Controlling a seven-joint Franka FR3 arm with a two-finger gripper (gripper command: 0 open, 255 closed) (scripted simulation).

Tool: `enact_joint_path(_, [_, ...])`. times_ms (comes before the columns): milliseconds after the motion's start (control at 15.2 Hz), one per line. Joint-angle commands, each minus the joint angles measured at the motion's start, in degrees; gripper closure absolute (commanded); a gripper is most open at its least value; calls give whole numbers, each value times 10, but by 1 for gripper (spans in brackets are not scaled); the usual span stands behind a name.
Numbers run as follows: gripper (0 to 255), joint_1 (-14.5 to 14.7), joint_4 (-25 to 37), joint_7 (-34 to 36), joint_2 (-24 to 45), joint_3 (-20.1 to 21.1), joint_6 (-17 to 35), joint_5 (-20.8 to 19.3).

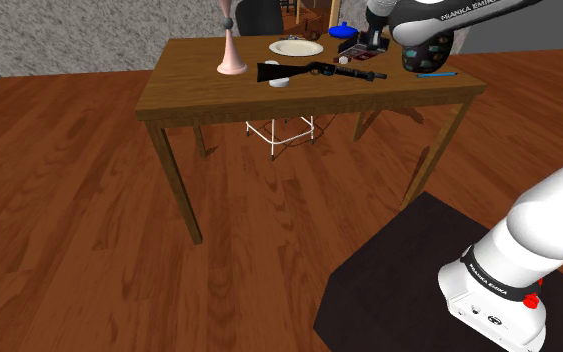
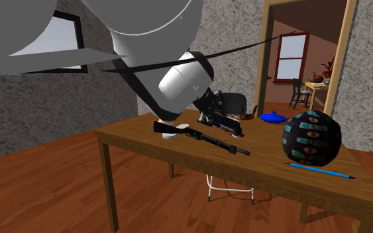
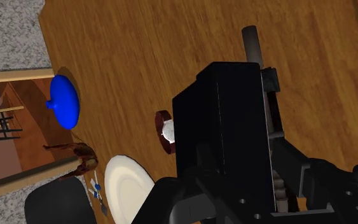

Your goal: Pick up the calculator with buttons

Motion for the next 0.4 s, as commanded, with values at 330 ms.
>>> enact_joint_path(330, [255, 6, 26, -33, -9, -1, -28, 26])
